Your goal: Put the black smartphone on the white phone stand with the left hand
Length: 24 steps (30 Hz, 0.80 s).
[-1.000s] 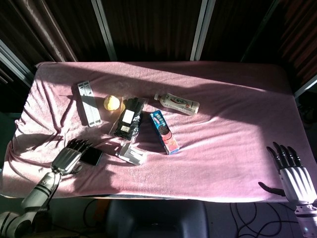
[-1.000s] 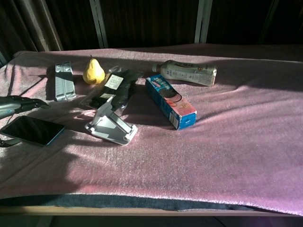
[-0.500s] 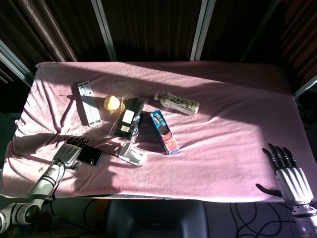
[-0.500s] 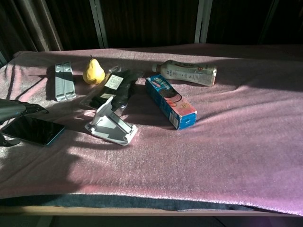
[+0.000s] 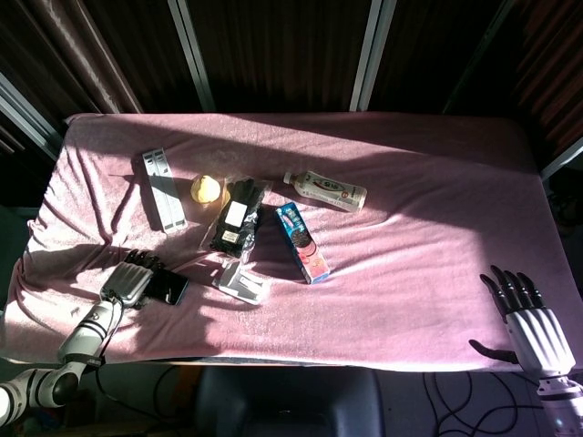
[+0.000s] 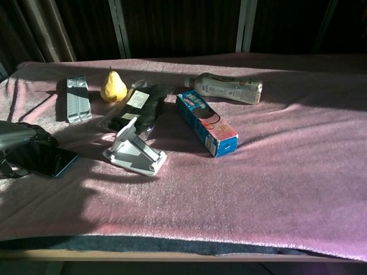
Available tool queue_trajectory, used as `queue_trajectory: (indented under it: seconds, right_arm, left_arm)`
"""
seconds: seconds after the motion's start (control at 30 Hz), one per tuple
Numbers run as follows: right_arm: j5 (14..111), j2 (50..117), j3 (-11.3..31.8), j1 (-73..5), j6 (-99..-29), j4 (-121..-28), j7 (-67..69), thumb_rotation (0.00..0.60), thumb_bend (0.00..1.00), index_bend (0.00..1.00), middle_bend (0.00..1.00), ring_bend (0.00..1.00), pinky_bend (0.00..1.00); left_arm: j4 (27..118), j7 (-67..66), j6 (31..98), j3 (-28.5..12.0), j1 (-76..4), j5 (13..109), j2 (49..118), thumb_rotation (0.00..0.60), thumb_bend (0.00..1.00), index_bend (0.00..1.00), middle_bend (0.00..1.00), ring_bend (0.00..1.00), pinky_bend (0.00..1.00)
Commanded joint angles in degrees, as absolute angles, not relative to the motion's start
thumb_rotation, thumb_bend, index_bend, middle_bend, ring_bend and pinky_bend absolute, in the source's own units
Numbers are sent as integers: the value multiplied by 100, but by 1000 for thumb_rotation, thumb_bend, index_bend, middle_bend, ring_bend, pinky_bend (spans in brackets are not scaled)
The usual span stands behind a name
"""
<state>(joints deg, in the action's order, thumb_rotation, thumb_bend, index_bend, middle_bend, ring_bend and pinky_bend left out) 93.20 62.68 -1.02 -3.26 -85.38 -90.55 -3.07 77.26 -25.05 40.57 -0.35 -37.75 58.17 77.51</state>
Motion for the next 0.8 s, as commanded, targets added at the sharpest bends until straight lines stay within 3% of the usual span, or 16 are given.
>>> queue_trajectory:
  seconds: [0.03, 0.23, 0.57, 0.8]
  right_arm:
    - [9317, 6262, -101, -328, -8537, -9053, -289, 600, 119, 0, 0, 0, 0]
    - [9270, 6262, -78, -358, -8480, -9062, -299, 600, 119, 0, 0, 0, 0]
    - [9286, 6270, -104, -400, -8385, -9090, -366, 600, 119, 0, 0, 0, 0]
    - [9288, 6278, -108, -410, -8372, -9093, -381, 600, 119, 0, 0, 0, 0]
  left_arm:
    - [7644, -2425, 3983, -11, -3797, 5783, 7800, 600, 345, 428, 273, 0, 0]
    - [7516, -2244, 3928, 23, -3811, 5826, 7848, 600, 346, 423, 308, 10, 0]
    - [7528, -1650, 3918, 13, -3802, 6307, 7750, 600, 353, 761, 723, 247, 0]
    - [7334, -291, 4588, -64, -3513, 7349, 7760, 600, 372, 855, 809, 340, 0]
